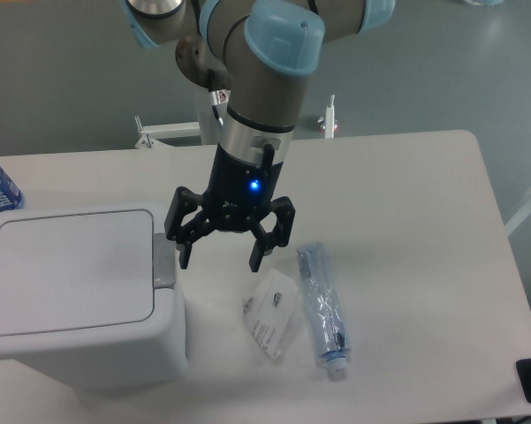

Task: Open the trash can
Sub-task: 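Press the gripper against the grey button to pop the lid open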

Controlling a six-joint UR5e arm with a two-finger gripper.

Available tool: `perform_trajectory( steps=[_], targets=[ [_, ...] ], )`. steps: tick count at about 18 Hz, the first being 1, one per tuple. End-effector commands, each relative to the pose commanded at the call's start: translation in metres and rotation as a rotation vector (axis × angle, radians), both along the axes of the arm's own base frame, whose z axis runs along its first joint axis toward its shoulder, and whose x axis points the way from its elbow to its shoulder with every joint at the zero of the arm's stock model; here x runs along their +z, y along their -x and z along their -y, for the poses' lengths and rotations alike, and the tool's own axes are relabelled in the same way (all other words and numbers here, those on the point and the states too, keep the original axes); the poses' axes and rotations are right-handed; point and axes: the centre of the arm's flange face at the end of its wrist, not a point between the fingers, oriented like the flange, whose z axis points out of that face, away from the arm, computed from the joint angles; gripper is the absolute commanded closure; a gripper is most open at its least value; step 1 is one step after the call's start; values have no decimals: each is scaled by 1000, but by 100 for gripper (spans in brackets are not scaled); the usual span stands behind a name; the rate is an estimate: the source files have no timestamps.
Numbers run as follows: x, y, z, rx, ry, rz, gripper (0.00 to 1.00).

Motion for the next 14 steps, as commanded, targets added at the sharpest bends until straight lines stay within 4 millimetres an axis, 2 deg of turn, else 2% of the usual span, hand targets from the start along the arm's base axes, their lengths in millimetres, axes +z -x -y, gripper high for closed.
perform_trajectory(
  steps=[14],
  targets=[
    [-5,-4,-1,-6,5,5,0]
  ],
)
